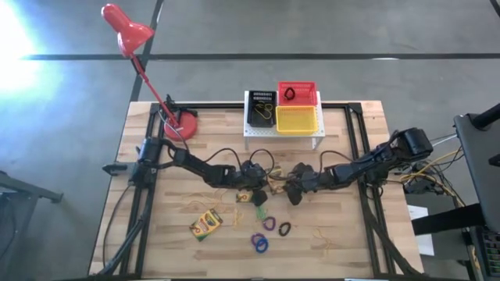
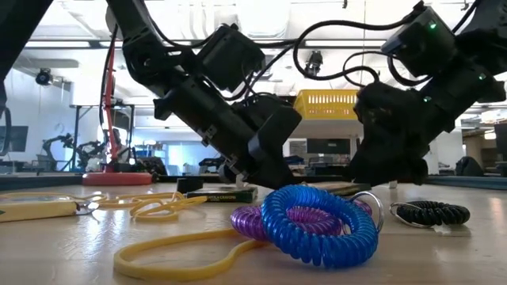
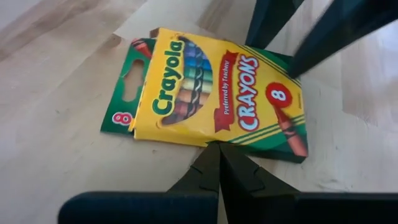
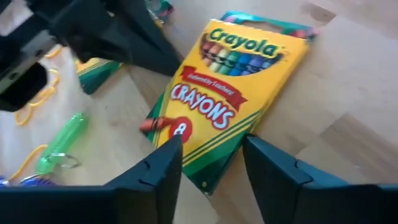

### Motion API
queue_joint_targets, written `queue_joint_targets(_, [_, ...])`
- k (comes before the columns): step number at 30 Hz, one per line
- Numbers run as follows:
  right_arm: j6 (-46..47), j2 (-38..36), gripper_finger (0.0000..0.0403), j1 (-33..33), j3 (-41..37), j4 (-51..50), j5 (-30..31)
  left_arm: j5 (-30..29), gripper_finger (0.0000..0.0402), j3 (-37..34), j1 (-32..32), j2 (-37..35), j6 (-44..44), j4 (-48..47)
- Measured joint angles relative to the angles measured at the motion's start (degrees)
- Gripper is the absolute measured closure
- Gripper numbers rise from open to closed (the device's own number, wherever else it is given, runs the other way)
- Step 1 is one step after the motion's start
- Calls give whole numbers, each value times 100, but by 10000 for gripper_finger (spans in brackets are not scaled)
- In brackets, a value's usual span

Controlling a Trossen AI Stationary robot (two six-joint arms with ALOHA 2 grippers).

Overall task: Pick & Place Office Desk Supplies
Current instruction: Put the yellow crayon box into the yellow bin on the shelf

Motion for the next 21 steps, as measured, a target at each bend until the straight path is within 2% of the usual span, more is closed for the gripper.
queue_joint_targets(12, [-125, 109, 363, 35, -2, 3, 151, 177, 396, 1, -22, -440, 2, -118])
queue_joint_targets(17, [-243, 106, 389, 155, 4, 119, 447, 147, 396, 13, -15, -832, 192, -426])
queue_joint_targets(21, [-523, 115, 395, 309, 9, 310, 743, 86, 396, 21, -15, -1143, 456, -517])
